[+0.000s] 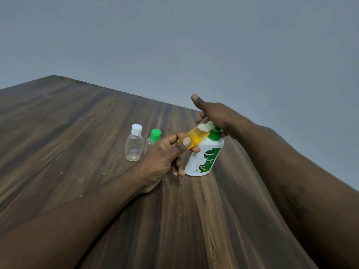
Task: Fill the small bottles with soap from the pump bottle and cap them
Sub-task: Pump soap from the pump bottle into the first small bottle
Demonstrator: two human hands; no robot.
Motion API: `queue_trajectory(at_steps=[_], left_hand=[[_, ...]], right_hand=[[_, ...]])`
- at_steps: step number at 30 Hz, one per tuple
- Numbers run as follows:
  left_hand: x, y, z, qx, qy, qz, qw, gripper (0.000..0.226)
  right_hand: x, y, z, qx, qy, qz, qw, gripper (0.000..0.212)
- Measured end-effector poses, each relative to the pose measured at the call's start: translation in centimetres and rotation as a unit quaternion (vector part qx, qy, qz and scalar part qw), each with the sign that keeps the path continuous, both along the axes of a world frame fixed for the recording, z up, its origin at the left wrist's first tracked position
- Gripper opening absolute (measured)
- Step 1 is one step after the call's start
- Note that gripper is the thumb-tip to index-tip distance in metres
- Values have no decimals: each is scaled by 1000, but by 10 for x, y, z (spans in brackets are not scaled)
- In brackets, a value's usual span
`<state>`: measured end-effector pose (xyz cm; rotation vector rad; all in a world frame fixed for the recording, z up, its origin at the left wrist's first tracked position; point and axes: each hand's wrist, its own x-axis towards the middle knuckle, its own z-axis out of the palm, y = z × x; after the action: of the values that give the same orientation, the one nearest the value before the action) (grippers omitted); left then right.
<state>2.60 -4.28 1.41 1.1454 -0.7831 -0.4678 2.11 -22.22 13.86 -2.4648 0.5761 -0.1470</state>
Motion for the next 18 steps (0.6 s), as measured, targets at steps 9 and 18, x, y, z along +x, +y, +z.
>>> queue_trajectory(at_steps=[9,18], left_hand=[[1,-1,-2,7,5,-4,1000,31],[2,-1,-2,-15,32,-13,999,37]], right_hand=[[-1,-7,2,80,-65,-5,995,86],[-19,-12,-20,241,-265,-26,933,84]])
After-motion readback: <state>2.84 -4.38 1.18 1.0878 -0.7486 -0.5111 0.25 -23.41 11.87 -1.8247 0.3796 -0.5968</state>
